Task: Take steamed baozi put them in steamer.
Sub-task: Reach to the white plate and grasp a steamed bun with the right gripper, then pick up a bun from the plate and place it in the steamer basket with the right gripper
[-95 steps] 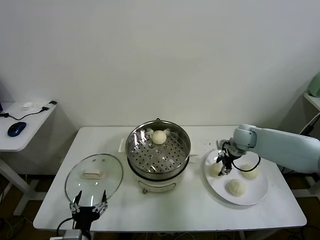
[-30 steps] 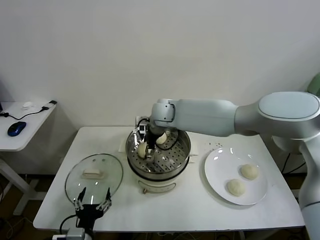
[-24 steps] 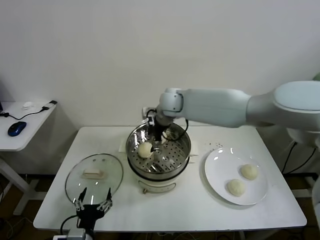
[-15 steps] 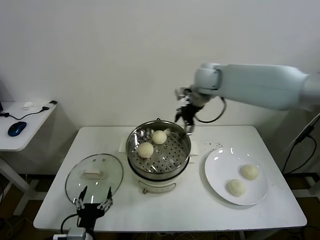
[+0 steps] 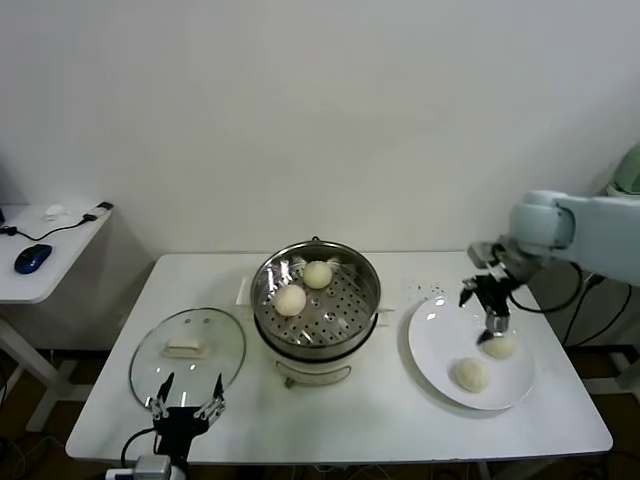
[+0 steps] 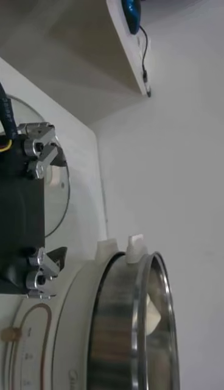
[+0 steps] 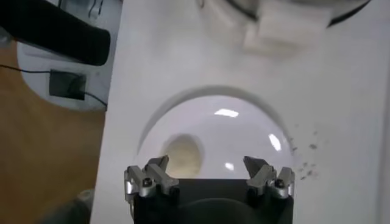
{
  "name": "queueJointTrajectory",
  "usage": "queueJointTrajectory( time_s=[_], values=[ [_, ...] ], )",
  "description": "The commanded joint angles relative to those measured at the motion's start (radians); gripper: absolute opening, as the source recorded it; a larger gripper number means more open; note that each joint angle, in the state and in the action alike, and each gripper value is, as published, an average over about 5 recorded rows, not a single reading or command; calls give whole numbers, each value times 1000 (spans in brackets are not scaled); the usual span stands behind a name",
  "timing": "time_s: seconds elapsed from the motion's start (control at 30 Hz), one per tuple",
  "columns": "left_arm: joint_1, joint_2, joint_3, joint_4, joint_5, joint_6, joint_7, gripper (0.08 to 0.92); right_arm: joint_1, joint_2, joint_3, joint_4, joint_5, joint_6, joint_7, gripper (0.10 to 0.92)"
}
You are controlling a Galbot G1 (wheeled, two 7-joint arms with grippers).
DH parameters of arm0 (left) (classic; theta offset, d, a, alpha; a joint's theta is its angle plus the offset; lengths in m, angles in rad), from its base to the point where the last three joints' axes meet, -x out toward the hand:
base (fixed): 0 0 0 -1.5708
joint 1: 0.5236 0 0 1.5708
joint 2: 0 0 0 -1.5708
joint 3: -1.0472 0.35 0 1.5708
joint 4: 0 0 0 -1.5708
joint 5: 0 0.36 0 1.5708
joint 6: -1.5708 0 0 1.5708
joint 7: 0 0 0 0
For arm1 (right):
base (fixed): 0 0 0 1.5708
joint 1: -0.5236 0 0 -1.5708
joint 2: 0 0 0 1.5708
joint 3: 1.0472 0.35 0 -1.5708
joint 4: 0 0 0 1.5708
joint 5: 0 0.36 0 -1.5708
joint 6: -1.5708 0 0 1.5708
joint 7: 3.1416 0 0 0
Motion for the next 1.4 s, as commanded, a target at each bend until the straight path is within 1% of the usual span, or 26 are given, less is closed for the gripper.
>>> queueJointTrajectory(
  time_s=[0.03,0.27,0.7,0.8,0.93,1.1,1.23,1.3,1.4],
  values=[
    [2,-2,-2,3,0,0,0,823,-357,-130,217,-1,-165,-73,85,823],
    [7,-2,-5,7,2,-2,-1,823,-533,-102,392,-58,-209,-100,113,823],
    [12,0,1,6,6,-3,-1,823,-602,-80,455,-112,-242,-110,132,823],
    [12,-1,2,4,7,-3,-1,823,-607,-72,472,-118,-236,-111,144,804],
    [11,-2,3,2,8,-2,-2,823,-588,-64,473,-112,-217,-111,142,740],
    [16,-1,3,-2,10,-2,-2,823,-490,-70,415,-89,-197,-93,111,674],
    [20,0,2,-8,10,-2,-2,823,-285,-57,312,-72,-175,-33,49,640],
    [21,0,4,-10,10,-2,-2,823,-135,-19,248,-76,-144,14,7,638],
    [19,-1,9,-12,12,-2,-2,823,71,89,173,-109,-94,120,-62,636]
  ],
)
